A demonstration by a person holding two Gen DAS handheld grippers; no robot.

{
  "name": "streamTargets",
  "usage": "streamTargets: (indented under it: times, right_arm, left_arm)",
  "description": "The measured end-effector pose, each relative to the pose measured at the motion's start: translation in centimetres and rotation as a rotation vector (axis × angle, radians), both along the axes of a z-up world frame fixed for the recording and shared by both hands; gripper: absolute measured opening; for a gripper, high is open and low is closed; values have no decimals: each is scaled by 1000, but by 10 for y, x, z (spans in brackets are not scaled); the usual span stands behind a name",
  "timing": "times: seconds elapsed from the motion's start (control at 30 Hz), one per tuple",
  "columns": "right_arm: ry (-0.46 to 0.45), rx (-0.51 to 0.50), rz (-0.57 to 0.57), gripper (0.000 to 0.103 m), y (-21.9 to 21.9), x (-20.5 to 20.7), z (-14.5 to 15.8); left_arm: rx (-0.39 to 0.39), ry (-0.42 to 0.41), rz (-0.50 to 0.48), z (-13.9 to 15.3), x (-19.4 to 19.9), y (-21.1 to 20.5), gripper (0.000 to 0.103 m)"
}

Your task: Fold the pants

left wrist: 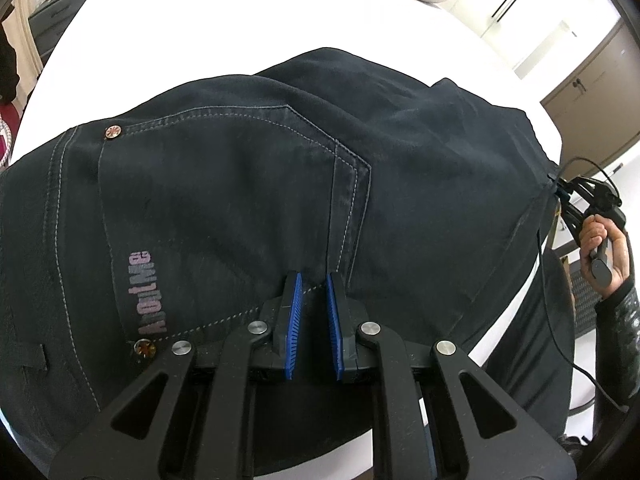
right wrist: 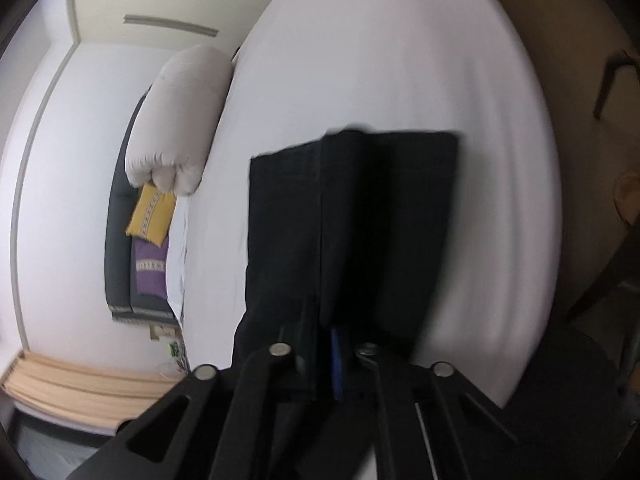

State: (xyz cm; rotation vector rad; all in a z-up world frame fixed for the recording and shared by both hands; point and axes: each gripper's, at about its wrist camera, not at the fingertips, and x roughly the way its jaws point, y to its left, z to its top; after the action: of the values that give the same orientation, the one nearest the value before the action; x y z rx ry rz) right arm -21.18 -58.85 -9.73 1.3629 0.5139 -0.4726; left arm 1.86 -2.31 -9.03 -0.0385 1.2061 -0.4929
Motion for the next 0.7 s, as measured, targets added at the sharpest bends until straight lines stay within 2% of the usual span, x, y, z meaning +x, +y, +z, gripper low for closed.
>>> streamTargets:
  times: [0.2,0.3,0.37,0.4,0.43,0.47,0.5,0.53,0.57,0.6,0.7]
  right_arm:
    - [7,-55,14,3,-5,-15,12]
    - [-45,-12,36,5,-6,-15,7]
    - [-58,45,48,13,-7,-15,-2]
    - [-60,67,40,21,-8,-16,-6]
    - [-84,72,33,38,-8,-18,-7]
    - [-99,51,36,44,-8,-17,-5]
    - [-94,28,48,44,-7,-14,-4]
    - [-92,11,66,41,-7,-10,-4]
    - [-83,9,78,19,-8,-7,-6]
    - [-59,13,81,3,-9,-7,-8]
    - [-54,-14,78,4,-7,-15,-9]
  left_arm:
    - [6,-2,-5,0,0,-3,12]
    - [16,-5,-4,0,2,-7,12]
    - [21,-8,-2,1,2,-10,12]
    - [21,-8,-2,1,3,-11,12]
    - [21,-8,-1,1,3,-11,12]
    - [21,-8,1,1,4,-11,12]
    - [21,-8,2,1,4,-12,12]
    - [23,-9,3,0,4,-13,12]
    - [26,-11,2,1,1,-9,12]
    - [28,-12,1,1,1,-10,12]
    - [30,-12,-1,1,0,-9,12]
